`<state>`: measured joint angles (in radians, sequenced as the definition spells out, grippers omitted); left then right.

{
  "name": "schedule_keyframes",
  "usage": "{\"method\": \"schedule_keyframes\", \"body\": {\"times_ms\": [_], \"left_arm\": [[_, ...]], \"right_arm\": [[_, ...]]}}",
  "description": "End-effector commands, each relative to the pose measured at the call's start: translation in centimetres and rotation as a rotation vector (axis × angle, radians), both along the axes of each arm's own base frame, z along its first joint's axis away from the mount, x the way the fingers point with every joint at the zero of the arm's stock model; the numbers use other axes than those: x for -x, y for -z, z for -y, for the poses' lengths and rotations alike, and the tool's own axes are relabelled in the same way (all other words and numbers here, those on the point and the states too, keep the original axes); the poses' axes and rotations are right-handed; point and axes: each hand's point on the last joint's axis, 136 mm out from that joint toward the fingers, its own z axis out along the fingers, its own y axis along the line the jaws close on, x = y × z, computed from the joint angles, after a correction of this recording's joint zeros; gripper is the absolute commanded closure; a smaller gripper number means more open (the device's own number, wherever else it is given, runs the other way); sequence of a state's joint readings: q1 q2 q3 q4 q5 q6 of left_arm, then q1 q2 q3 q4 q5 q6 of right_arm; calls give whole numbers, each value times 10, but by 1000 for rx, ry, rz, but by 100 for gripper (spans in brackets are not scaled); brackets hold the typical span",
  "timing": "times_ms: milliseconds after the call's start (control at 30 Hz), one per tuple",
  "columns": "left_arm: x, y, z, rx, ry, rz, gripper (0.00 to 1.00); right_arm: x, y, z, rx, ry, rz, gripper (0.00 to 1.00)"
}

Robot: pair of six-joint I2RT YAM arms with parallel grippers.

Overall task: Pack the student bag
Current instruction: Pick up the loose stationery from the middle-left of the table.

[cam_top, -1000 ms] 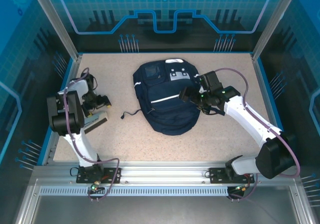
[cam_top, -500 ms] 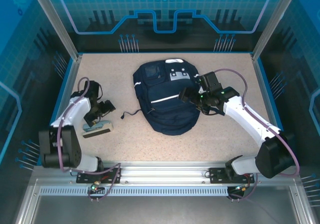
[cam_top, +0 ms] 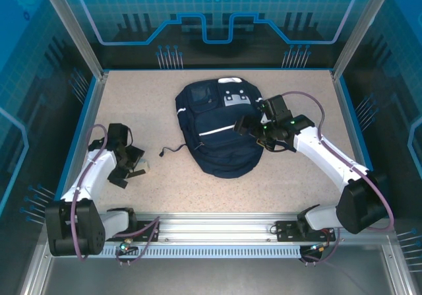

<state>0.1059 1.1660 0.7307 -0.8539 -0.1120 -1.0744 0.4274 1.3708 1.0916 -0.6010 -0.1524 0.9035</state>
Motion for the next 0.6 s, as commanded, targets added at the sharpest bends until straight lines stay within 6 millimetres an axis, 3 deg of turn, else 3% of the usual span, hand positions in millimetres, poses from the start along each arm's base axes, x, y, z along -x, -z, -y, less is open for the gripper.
{"method": "schedule_keyframes", "body": {"times_ms": [0,267,567], "left_arm": [[-4,6,-3,27,-171,28,1],[-17,18,-21,53,-307,44,1],[-16,24,-39,14,-364,-15,4]], "right_arm": [[6,2,-7,-7,-48,-1,0],[9,-2,-10,-6,-71,15,0],[10,-6,-12,4,-82,20,0]]}}
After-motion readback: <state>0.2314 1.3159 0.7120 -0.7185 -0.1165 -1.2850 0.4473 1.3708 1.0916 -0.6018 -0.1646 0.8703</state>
